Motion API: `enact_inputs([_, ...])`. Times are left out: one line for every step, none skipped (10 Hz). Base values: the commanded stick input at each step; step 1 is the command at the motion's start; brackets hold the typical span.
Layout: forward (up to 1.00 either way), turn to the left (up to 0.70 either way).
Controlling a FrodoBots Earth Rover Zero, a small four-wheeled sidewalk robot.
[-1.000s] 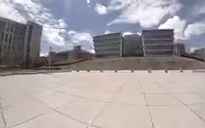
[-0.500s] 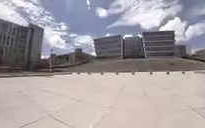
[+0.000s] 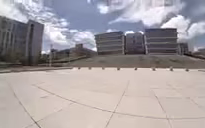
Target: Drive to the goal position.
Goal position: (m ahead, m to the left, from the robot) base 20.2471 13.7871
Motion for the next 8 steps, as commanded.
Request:
enact_inputs([1.0, 0.05])
enact_inputs([1.0, 0.05])
enact_inputs([1.0, 0.05])
enact_inputs([1.0, 0.05])
enact_inputs([1.0, 0.05])
enact_inputs([1.0, 0.05])
enact_inputs([1.0, 0.05])
enact_inputs([1.0, 0.05])
